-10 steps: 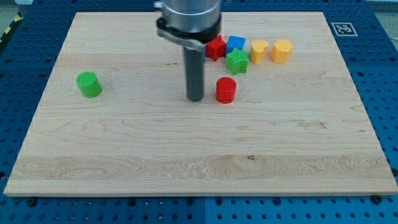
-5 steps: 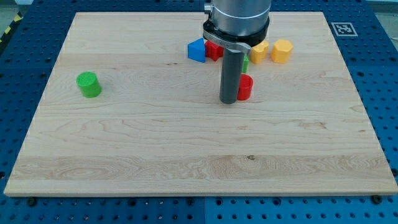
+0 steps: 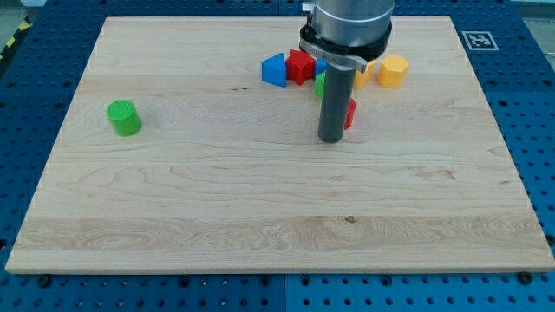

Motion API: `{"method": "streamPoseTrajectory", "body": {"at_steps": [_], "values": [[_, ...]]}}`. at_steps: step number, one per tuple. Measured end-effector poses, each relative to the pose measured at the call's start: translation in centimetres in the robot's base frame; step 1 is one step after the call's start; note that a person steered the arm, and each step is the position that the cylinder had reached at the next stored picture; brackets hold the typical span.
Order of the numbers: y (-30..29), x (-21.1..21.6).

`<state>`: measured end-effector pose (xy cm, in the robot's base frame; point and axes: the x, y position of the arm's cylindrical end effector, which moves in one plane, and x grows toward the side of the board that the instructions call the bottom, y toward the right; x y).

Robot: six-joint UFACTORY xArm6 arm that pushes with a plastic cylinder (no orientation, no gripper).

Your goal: Slide the red circle into the bottom side of the green star

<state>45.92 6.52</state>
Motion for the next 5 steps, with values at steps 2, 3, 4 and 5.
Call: {"method": "streamPoseTrajectory", "body": {"at_steps": [2,3,4,5], "values": [[1.3,0.9],[1.3,-1.4],[1.3,-2.1],[1.3,-1.6]]}}
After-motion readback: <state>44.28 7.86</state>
